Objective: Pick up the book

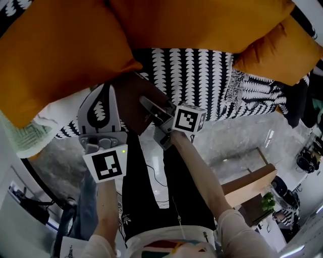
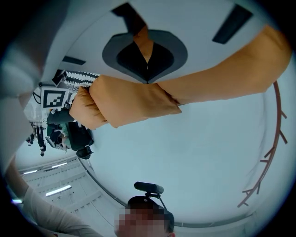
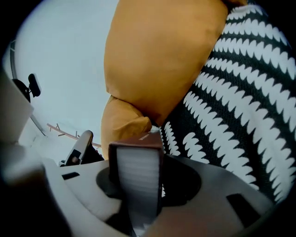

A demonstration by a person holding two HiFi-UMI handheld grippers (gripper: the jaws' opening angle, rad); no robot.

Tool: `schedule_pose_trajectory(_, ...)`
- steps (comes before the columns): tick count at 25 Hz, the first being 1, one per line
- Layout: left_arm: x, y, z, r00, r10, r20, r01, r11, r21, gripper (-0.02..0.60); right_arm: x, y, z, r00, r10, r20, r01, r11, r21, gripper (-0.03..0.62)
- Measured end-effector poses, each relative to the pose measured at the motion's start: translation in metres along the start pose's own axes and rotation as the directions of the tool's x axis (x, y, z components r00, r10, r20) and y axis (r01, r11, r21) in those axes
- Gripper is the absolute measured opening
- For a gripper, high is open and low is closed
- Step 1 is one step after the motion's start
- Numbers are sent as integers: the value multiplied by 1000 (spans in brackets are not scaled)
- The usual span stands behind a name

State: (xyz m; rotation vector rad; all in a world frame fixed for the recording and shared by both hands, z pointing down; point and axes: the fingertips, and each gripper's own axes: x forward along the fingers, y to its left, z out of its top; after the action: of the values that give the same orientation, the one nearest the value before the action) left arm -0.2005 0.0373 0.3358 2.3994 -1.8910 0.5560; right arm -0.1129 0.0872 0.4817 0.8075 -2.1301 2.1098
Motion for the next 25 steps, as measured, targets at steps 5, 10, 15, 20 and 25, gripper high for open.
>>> schedule_pose_trajectory(5, -4, -9, 28, 1000, -1, 11, 1, 1000, -23, 8, -55, 13, 21, 994, -92, 65, 95, 995, -43, 153)
schedule_pose_trajectory(10, 0, -21, 83, 997, -27, 66, 28, 999, -23, 8, -105, 41, 59, 972, -132, 196, 141, 989, -32, 152)
schedule_pose_trajectory(15, -7, -45, 150, 989, -72, 127, 77, 996, -34, 8, -166, 101, 83, 944, -127, 304, 176, 974, -141, 152)
schedule_pose_trajectory(20, -20, -74, 251, 965, -145, 218, 147, 989, 6, 8, -228, 205, 111, 893, -82, 442, 244, 914, -324, 152)
schedule_pose_trajectory(25, -37, -83, 361, 923, -164, 349, 169, 985, 15, 8, -283, 311, 142, 830, 24, 558, 291, 833, -469, 152)
